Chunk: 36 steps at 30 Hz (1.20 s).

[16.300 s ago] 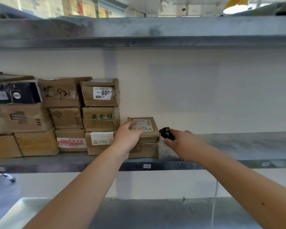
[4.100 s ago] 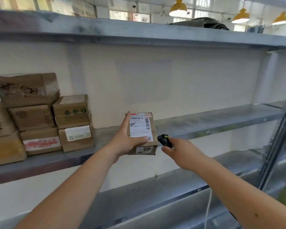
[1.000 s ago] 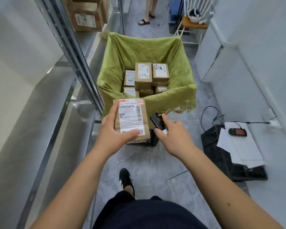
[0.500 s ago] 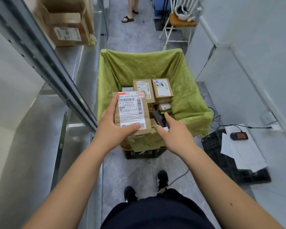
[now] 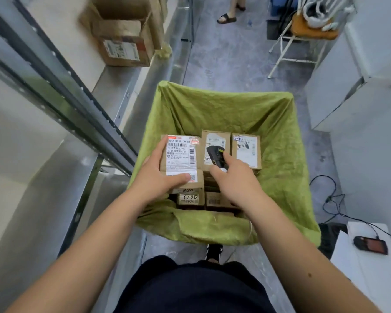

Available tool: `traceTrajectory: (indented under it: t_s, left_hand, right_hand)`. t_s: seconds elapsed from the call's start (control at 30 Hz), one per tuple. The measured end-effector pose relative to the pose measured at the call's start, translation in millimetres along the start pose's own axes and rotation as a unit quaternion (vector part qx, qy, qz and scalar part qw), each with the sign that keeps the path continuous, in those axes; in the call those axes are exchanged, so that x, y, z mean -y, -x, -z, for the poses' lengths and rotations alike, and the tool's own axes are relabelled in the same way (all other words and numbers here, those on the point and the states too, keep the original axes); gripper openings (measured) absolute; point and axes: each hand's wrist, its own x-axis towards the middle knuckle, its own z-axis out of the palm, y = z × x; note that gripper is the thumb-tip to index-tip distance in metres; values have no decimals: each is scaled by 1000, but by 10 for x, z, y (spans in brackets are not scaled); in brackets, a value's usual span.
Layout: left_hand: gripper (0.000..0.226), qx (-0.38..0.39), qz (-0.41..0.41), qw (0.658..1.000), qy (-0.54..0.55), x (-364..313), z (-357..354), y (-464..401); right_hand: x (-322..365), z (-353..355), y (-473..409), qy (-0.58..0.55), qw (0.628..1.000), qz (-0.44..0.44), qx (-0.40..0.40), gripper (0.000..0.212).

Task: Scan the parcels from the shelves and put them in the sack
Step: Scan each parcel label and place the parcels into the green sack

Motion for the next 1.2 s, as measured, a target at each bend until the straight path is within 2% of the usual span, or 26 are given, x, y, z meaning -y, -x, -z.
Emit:
traceTrajectory:
  t_s: [0.27,0.4,0.53,0.63,0.73,0.93,1.1,1.2]
  left_hand:
    - [131,21,68,997,-5,216,-96,-951]
    - [130,47,76,995,41,464,-244,-1419]
    - [114,56,98,993,45,693,-342,-1742]
    - [108,79,82,993,-13,789,-375,-1823]
    - [111,105,81,989,-58,834,-406,-1822]
    - [112,98,74,985,-118,836,-433,-1854]
    - [100,93,44,977,-189,819,-460,-1769]
    - [101,88,27,968,-234,716,-457,-1636]
  right_hand:
    - [121,62,-663,13,998,-31,46,60]
    - [114,-44,-820,28,997,-59,39,46]
    - [119,-152,-828,28,993,-107,30,65]
    - [155,-226,-789,33,990,-136,31,76]
    - [197,-286,-748,33,988,-150,14,75]
    - [275,-386,-677,28,986,-164,-3,74]
    - [292,-458,-600,27,985,-170,0,77]
    - [261,-454,-551,24,986,-166,-3,77]
